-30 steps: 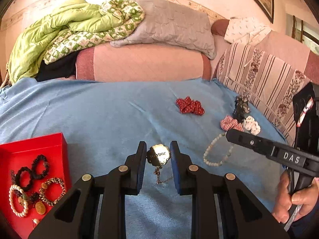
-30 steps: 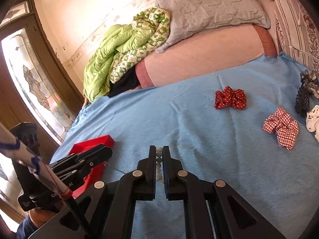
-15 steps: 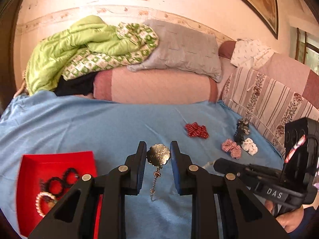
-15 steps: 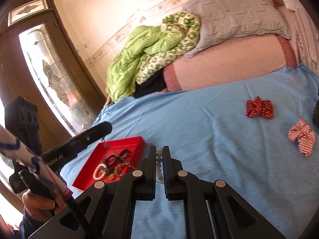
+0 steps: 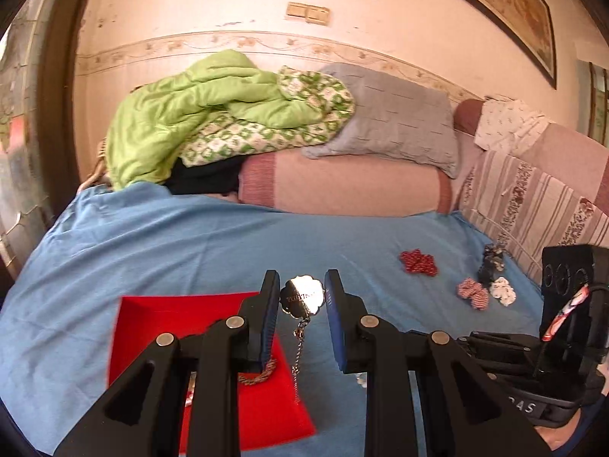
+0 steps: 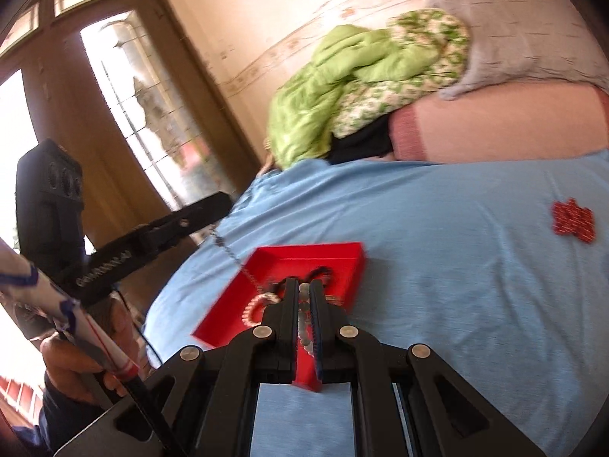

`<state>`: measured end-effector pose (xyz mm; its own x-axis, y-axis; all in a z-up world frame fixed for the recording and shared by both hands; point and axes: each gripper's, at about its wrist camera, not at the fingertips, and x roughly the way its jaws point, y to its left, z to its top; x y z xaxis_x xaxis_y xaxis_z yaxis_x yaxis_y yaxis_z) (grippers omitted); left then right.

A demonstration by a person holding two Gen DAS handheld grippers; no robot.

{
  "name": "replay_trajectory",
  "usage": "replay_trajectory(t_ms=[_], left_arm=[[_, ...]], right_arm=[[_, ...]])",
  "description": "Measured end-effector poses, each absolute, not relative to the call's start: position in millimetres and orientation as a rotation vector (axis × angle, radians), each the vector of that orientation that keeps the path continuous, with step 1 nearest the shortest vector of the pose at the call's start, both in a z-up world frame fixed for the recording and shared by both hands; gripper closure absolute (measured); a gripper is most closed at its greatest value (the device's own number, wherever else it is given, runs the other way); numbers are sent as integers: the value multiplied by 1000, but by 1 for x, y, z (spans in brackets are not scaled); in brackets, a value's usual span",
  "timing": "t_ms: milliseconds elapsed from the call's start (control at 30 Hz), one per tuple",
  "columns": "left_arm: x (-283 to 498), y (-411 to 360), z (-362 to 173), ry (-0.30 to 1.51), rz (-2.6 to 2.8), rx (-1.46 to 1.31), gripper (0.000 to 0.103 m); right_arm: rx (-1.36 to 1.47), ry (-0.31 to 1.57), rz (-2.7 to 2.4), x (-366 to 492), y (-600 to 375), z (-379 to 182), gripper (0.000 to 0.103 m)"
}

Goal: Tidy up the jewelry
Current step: 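Grasp the gold pendant chain with the left gripper while the right gripper grasps the pearl necklace, then lower the pendant and pearl necklace into the red tray and open both grippers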

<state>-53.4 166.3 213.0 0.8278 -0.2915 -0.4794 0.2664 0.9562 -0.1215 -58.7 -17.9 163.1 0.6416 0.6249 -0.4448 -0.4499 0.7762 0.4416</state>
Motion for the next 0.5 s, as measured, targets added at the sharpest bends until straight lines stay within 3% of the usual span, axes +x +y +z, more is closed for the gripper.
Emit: replay_trajectory(t_ms=[500], left_arm=[[-72,246,199,538,-173,-90,80]], right_arm=[[230,620,756,-47,71,178,97]])
